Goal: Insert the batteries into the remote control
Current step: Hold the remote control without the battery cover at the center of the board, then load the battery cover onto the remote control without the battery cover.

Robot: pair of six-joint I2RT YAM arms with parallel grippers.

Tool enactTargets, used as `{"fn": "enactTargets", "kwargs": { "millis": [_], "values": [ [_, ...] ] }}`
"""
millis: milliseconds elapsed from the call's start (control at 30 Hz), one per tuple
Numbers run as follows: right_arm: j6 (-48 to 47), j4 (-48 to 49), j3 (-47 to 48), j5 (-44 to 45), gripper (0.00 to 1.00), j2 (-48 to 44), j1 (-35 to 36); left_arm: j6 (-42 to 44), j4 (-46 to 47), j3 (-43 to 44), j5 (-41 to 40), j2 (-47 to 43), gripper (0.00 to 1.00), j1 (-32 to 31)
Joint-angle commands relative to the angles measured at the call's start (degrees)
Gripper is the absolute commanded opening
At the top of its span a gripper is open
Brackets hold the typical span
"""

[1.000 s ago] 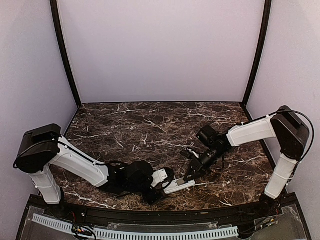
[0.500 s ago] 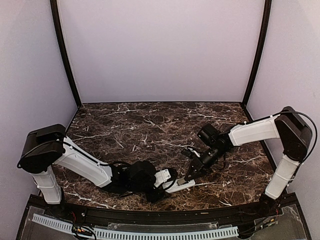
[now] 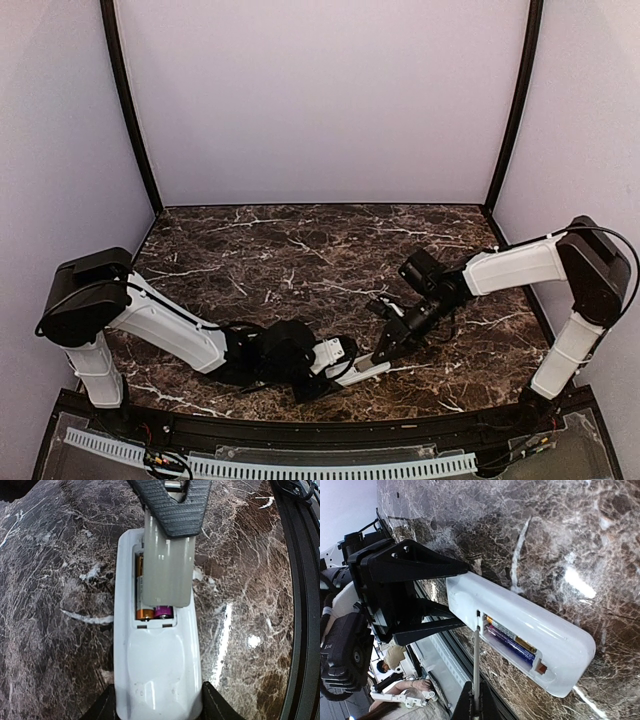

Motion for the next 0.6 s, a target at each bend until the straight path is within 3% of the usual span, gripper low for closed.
{"fn": "enactTargets", "kwargs": {
  "millis": [0, 567],
  "values": [
    [2.07, 3.95, -1.61, -1.39, 0.00, -1.01, 1.12, -0.35, -6.61, -0.92, 0.85, 0.11, 0.34, -0.95],
    [-4.52, -1.59, 4.36, 0.15, 0.00, 5.85, 0.99, -0.38, -6.62, -1.08, 0.00, 0.33, 0.31, -1.55]
  ]
}}
